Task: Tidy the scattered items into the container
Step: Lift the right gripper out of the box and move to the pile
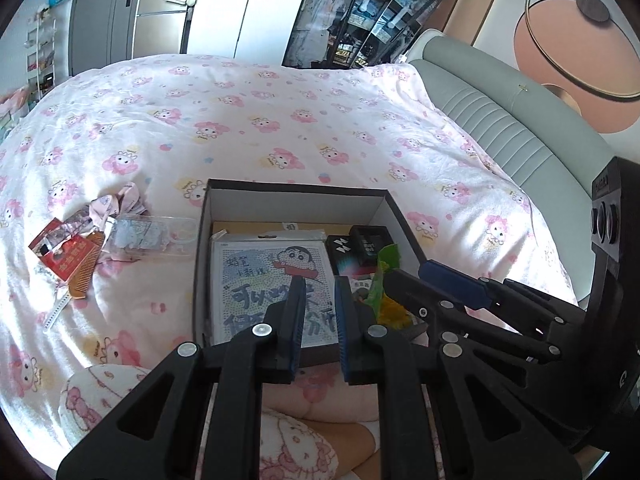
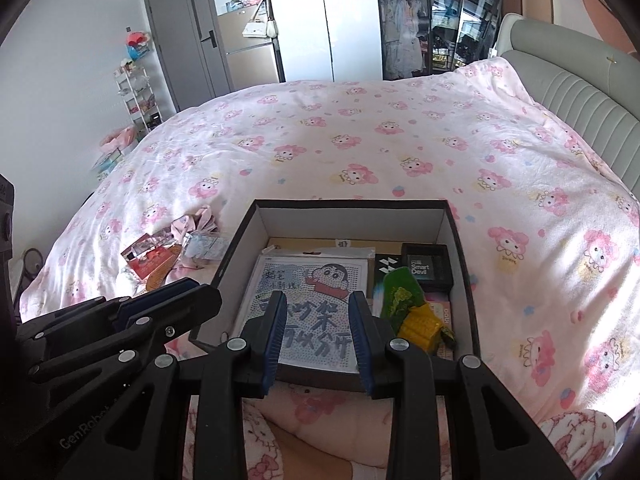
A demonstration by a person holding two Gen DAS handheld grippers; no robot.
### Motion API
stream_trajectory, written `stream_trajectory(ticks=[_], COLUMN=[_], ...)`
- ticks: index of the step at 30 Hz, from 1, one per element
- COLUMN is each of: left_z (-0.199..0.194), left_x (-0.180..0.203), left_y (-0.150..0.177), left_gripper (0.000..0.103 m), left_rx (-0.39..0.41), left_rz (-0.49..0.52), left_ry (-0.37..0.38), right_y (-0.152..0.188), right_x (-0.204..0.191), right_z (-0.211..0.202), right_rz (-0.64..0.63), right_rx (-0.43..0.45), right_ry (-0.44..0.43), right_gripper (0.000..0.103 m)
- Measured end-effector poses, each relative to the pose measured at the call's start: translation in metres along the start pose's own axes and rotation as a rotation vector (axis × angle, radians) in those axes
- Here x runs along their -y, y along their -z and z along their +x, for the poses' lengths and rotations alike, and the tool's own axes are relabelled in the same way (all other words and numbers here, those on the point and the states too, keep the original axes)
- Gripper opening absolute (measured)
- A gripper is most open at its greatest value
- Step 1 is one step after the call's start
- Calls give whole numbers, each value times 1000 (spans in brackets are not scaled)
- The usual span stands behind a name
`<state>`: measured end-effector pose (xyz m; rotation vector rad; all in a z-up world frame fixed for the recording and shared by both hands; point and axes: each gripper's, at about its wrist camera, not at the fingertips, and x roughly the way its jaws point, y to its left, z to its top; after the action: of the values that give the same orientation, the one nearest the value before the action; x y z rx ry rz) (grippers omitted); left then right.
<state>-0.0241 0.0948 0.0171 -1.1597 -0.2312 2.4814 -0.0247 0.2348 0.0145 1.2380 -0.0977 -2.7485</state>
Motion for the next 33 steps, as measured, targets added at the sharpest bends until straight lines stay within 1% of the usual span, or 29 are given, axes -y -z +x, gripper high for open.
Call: stream_trajectory(ticks=[2, 4, 5, 7, 9, 11, 14, 16, 18, 21, 24, 27, 29, 30, 31, 33], left_z=[-6, -13, -17, -25, -30, -33, -30, -23, -14, 7, 30, 52, 69, 78, 86, 100], left_x=[-17, -41, -56, -89, -125, -163, -217, -248, -277, -313, -340, -356, -362, -365, -368, -373], left_y=[3, 5, 6, 11, 16, 23, 35, 42, 49, 58, 65, 66, 63, 61, 60, 57], left_gripper=[15, 18, 20, 20, 20, 20, 20, 20, 20, 20, 20, 20, 20, 20, 20, 20], left_rx=[6, 11, 11, 19, 22, 21, 9, -6, -22, -55, -82, -92, -102, -112, -126, -150], left_rz=[-28, -77, -108, -164, -220, -288, -373, -422, -468, -531, -587, -621, -623, -625, -629, -643], left_ry=[-20, -33, -40, -78, -121, -145, -202, -224, -232, -254, -226, -145, -79, -67, -72, -75], right_y=[-2, -5, -7, -13, -19, -25, -34, -38, -42, -43, -39, -33, -28, -26, -24, -20], right_x=[-12, -30, -40, -57, -79, -103, -137, -160, -182, -210, -228, -241, -245, -246, -245, -240], right_z=[7, 16, 23, 39, 55, 73, 103, 124, 147, 187, 228, 264, 284, 294, 300, 304], right_rz=[-22, -52, -61, -60, -76, -105, -119, -131, -148, -183, -180, -205, -197, -192, -187, -171], right_rx=[-16, -31, -45, -87, -115, -146, -213, -254, -296, -377, -473, -533, -573, -591, -601, -595], right_ry=[-30, -81, -118, -197, -242, -278, -360, -400, -424, -430, -443, -401, -394, -385, -369, -348], right_gripper=[28, 28, 28, 28, 28, 28, 28, 28, 28, 28, 28, 28, 28, 28, 28, 28])
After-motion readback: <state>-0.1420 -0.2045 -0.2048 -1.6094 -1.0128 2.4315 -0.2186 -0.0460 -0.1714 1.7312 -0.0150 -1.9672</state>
